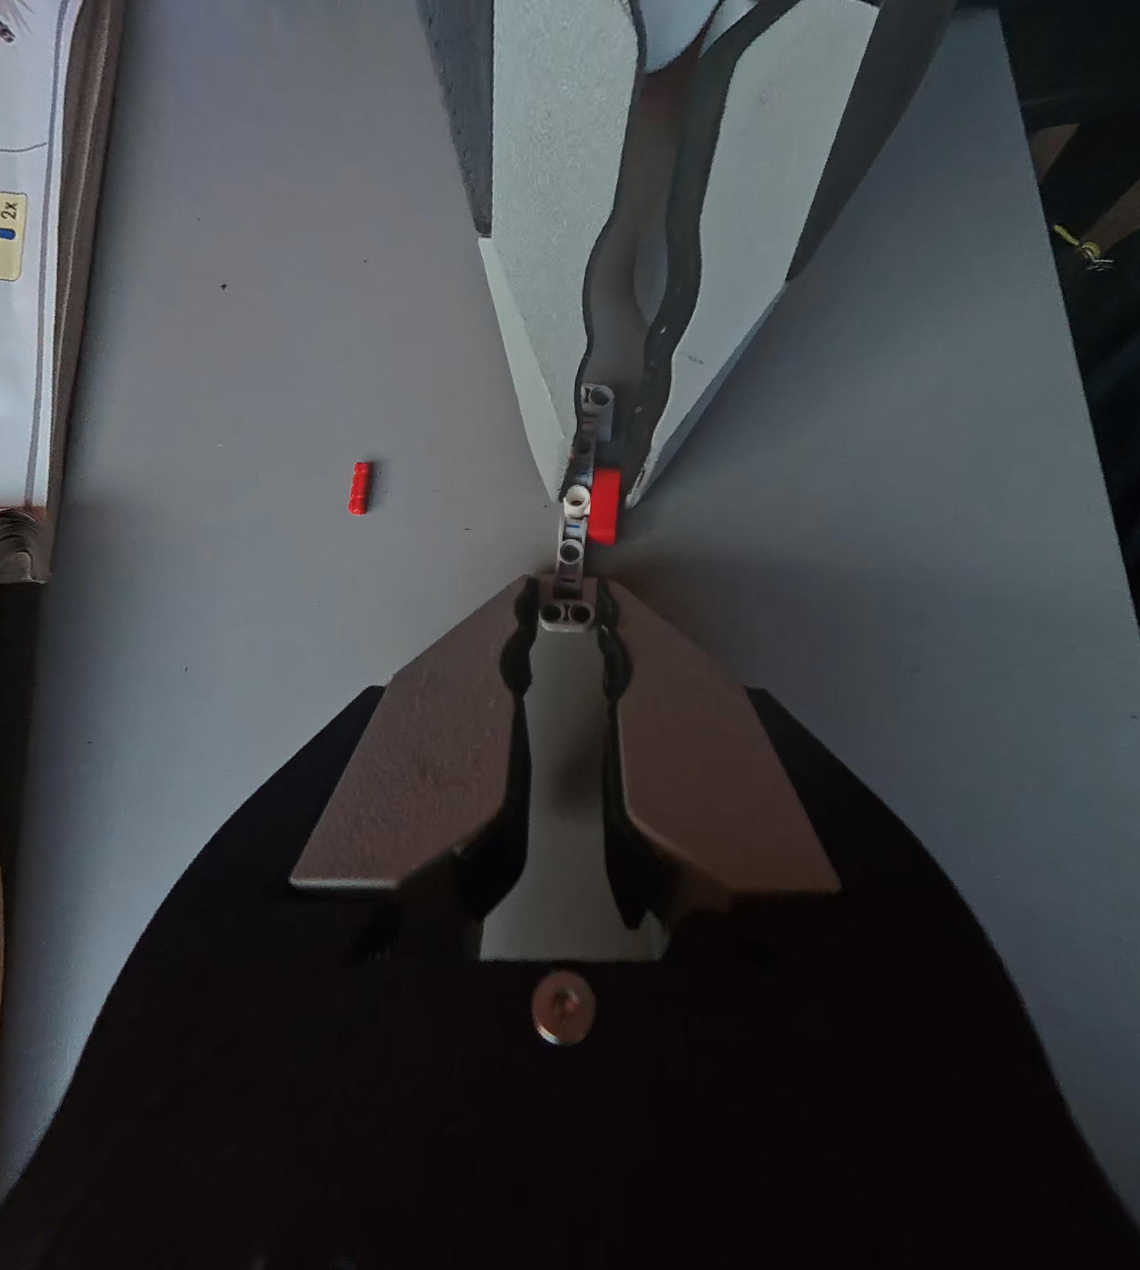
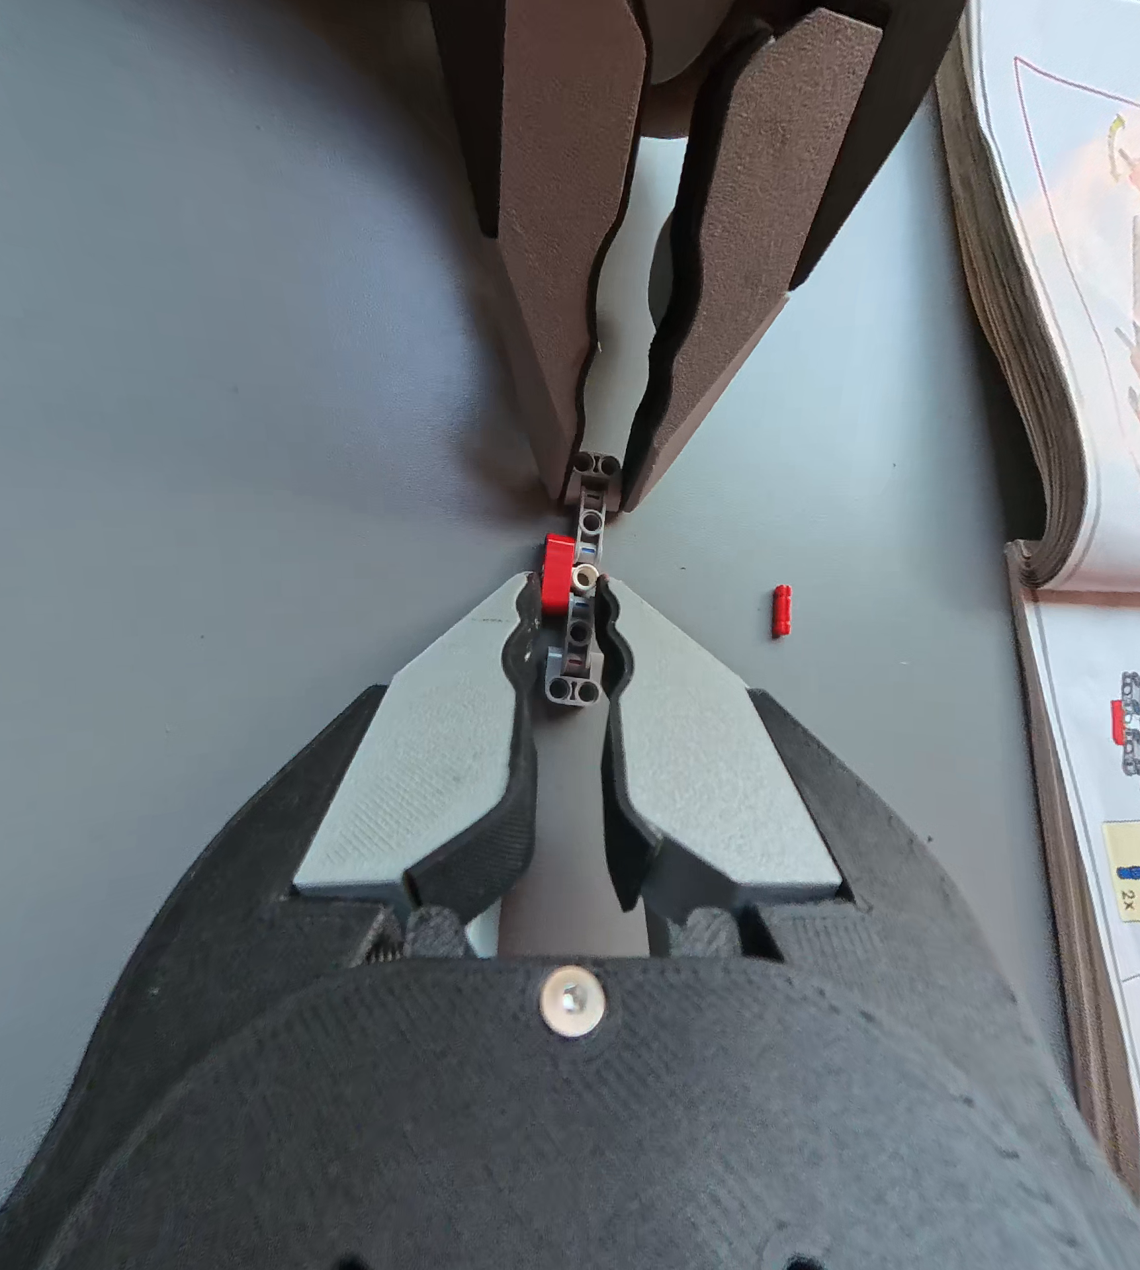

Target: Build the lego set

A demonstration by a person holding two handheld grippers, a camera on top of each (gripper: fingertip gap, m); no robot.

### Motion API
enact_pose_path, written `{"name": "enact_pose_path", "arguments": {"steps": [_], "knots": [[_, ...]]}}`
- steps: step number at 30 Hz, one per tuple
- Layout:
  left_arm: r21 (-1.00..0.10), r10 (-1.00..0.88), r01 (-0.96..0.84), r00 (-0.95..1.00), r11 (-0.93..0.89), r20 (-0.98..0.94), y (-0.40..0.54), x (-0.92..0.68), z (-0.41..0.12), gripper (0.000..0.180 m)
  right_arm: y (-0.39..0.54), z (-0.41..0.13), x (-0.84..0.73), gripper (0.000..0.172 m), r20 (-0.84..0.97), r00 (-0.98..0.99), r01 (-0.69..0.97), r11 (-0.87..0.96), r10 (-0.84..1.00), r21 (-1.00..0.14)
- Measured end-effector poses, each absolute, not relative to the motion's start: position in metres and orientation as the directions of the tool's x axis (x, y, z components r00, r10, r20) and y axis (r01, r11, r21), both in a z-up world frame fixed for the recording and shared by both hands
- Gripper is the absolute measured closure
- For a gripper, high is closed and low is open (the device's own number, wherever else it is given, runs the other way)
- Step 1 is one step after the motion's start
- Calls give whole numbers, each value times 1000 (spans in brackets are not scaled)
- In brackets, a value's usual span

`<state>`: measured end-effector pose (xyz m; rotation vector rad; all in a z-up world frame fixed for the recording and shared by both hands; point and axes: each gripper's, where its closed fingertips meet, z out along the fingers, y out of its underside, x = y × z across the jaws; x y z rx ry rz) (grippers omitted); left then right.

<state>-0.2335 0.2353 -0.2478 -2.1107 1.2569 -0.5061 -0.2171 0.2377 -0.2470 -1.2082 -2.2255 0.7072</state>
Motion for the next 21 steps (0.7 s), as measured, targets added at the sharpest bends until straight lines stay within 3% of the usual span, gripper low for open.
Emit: {"name": "enact_pose_path", "arguments": {"steps": [14, 17, 21], "knots": [[-690, -887, -634, 462, -350, 25, 234, -232, -248, 166, 236, -246, -218, 159, 179, -506, 545, 474, 844, -692], [-700, -893, -616, 446, -361, 68, 229, -228, -247, 144, 236, -246, -218, 159, 163, -502, 543, 456, 850, -705], [-706, -888, -617, 459, -348, 36, 232, -232, -246, 142, 237, -246, -217, 155, 155, -496, 538, 443, 854, -717]]}}
